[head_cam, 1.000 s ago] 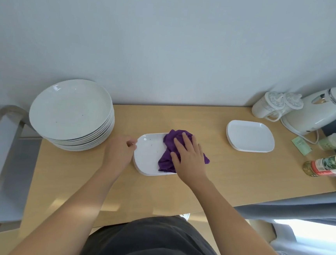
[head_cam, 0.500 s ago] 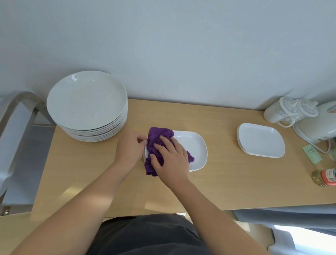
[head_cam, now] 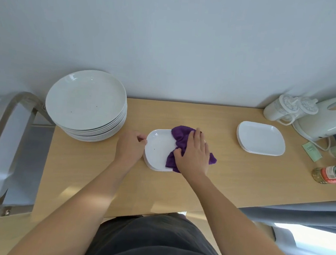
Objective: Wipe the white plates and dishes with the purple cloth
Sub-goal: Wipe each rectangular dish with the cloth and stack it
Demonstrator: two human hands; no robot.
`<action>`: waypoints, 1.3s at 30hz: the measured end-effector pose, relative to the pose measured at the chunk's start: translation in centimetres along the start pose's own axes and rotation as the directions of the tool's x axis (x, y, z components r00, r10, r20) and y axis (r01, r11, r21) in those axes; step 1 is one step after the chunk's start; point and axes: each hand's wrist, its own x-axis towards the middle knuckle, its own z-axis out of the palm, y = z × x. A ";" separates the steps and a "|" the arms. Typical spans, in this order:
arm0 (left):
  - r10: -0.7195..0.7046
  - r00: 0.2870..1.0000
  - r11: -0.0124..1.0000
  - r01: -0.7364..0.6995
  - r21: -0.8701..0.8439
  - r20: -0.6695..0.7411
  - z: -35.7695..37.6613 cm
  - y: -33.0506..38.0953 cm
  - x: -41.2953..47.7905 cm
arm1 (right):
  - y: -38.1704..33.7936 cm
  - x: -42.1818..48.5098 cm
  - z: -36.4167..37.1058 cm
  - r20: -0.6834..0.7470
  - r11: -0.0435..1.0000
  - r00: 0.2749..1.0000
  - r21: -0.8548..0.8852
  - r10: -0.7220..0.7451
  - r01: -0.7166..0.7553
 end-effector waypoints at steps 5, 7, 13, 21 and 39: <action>-0.013 1.000 1.000 0.013 -0.021 -0.011 0.1 0.0 -0.1 | -3.1 0.3 0.8 0.047 0.989 0.990 -0.052 -0.136 0.139; -0.018 1.000 0.999 0.018 -0.043 -0.001 0.1 0.0 -0.2 | -3.8 -0.7 1.5 0.048 0.964 0.966 -0.059 -0.255 0.258; -0.042 0.999 0.998 0.042 -0.046 0.000 0.2 0.0 0.0 | -3.6 -2.9 2.4 -0.100 0.885 0.889 0.095 -0.446 0.455; -0.030 0.999 1.000 0.030 0.002 -0.032 0.3 0.3 -0.4 | 2.3 -3.7 1.3 -0.284 0.848 0.854 0.187 -0.436 0.495; -0.046 0.999 0.999 0.046 -0.021 0.003 0.1 0.1 0.0 | -2.9 -2.6 3.2 -0.095 0.900 0.903 0.084 -0.419 0.427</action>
